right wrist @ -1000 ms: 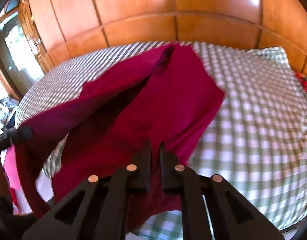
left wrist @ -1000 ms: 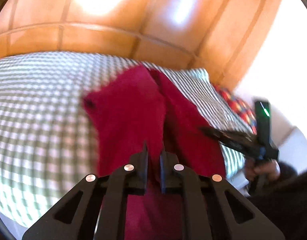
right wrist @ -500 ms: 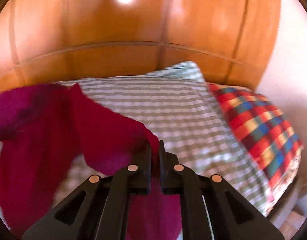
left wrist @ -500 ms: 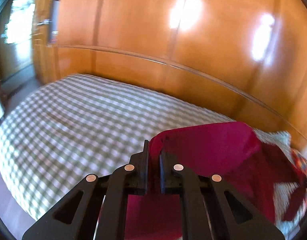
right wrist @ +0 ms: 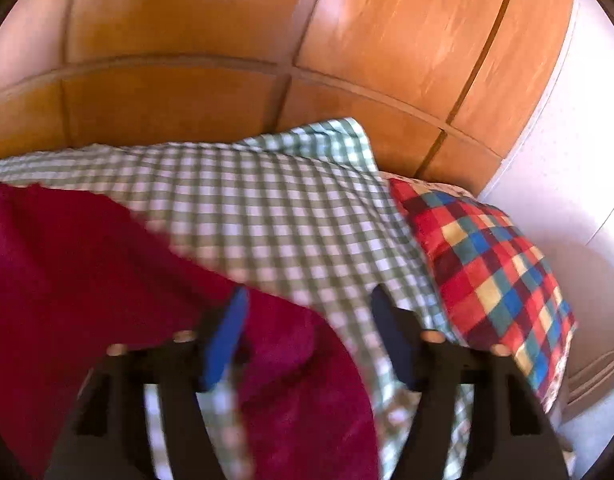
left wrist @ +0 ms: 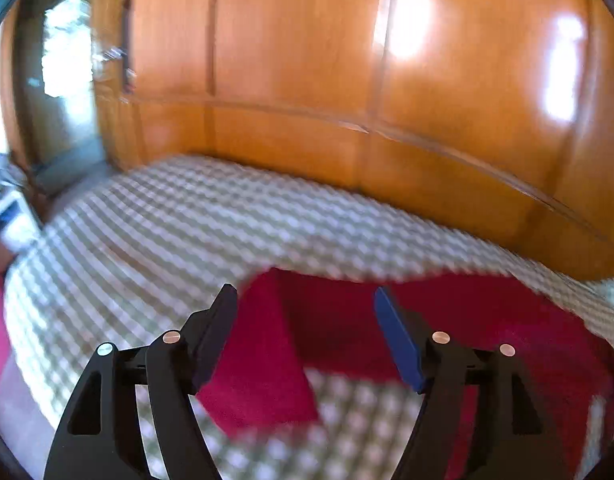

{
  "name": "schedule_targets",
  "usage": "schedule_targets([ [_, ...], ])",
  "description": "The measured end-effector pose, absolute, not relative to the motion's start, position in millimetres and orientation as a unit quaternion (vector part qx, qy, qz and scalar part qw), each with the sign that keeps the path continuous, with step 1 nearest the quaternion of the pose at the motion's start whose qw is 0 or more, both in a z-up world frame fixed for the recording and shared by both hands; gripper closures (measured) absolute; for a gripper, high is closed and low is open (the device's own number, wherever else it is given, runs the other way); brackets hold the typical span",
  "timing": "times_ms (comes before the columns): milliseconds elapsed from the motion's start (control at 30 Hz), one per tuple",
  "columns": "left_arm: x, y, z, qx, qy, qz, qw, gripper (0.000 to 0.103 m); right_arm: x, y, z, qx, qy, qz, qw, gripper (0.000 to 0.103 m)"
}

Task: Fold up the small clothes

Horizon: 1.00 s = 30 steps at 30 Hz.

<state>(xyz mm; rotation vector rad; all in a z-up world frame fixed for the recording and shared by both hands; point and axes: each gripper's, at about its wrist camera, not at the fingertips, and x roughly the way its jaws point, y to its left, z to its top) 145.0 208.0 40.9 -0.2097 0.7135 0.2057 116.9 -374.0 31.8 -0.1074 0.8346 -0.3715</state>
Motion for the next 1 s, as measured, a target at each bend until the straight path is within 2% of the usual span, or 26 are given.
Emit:
schedule_targets([
  [133,98.4,172.7,6.8,-0.151,0.401,-0.049,0.902,0.033,59.1,-344.2,17.2,0.079,0.477,-0.002,0.876,0.036],
  [300,38.0,118.5,-42.7,-0.195,0.467,-0.185,0.842,0.033,-25.2,-281.4,-26.8,0.213,0.574,0.229,0.757,0.036],
  [467,10.9,78.0,-69.8,-0.224,0.496,-0.235,0.805,0.033,-55.5,-246.9,-50.9,0.284,0.577,0.275,0.715,0.035],
  [500,9.6,69.0,-73.7,-0.223,0.5,-0.228,0.805,0.035,-53.3,-243.4,-55.4,0.293,0.575,0.267,0.716,0.041],
  [533,10.4,62.7,-76.8,-0.22,0.501,-0.22,0.808,0.048,-50.0,-238.9,-58.3,0.296,0.574,0.263,0.717,0.05],
  [567,12.3,57.2,-78.2,-0.211,0.502,-0.213,0.811,0.068,-48.6,-234.0,-58.5,0.293,0.572,0.263,0.719,0.072],
  [600,16.0,50.1,-79.2,-0.189,0.507,-0.205,0.815,0.078,-46.3,-229.3,-54.3,0.279,0.568,0.259,0.73,0.087],
  [633,19.9,47.4,-78.6,-0.172,0.508,-0.199,0.82,0.09,-45.4,-227.9,-47.5,0.264,0.562,0.259,0.74,0.092],
  [667,20.5,46.2,-76.1,-0.167,0.505,-0.198,0.823,0.094,-46.0,-228.8,-38.0,0.249,0.554,0.257,0.752,0.097],
  [867,7.8,86.2,-34.4,-0.175,0.464,-0.201,0.845,0.095,-67.8,-287.0,19.0,0.172,0.49,0.187,0.834,0.097],
  [1000,-17.1,117.6,-35.9,-0.166,0.47,-0.183,0.847,0.095,-80.7,-318.1,9.4,0.125,0.517,0.124,0.838,0.097],
])
